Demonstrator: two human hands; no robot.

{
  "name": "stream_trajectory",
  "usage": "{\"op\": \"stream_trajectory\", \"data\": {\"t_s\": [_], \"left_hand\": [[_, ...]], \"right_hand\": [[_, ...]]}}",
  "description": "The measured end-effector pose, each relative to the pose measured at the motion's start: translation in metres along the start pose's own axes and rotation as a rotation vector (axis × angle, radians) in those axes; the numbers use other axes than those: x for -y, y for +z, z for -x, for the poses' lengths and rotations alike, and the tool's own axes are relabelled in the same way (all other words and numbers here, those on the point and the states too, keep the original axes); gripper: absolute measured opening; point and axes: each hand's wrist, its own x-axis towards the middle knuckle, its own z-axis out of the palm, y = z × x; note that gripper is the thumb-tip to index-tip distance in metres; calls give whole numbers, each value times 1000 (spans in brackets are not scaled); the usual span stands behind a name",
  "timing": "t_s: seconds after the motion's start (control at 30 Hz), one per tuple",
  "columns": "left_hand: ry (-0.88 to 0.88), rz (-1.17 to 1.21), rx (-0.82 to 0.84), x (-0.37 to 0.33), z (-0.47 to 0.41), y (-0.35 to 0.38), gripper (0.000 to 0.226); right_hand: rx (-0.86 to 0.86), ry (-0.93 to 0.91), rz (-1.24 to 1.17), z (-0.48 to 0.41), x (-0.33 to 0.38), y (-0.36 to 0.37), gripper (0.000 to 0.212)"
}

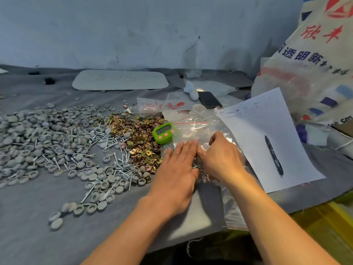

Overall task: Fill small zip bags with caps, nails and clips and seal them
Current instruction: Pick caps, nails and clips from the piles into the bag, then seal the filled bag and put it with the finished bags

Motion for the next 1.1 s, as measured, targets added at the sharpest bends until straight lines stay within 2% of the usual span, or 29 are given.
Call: {"op": "stream_trajectory", "data": {"t_s": [0.07,0.17,0.27,0.3,0.37,0.43,0.5,0.57,0.7,0.8,0.87,0.97,1.07,1.1], "left_hand": [[-15,4,-11,8,-8,5,68],[-20,-7,14,18,-25,13,66],[-24,13,12,25,-35,11,65],[-32,42,1,25,-36,10,64],[-43,93,-51,21,-32,9,65],[-23,92,-153,11,-26,6,67],[14,70,-223,2,-19,1,67],[33,61,-225,-6,-12,-2,65],[33,69,-251,-20,-3,-5,58],[-33,195,-455,-39,1,-11,30],[-153,316,-500,-46,5,-17,25],[-364,679,-342,-45,10,-20,40],[-513,1179,-167,-45,3,-26,16],[-533,1286,-115,-45,1,-29,15]], "right_hand": [[-42,-6,-45,3,0,-3,44],[-123,-4,9,13,-15,-23,19],[-24,-7,217,28,-37,-43,10],[62,-2,272,35,-43,-46,11],[253,3,348,45,-52,-48,33],[326,9,345,49,-54,-46,46],[281,6,314,47,-50,-43,32],[239,-28,300,43,-47,-41,13],[167,-83,182,39,-45,-47,8],[34,-52,-49,35,-45,-59,10],[-69,-7,-204,32,-44,-63,14],[-167,1,-215,29,-41,-58,17],[-218,-26,-192,27,-39,-53,18],[-216,-33,-197,26,-38,-52,17]]}}
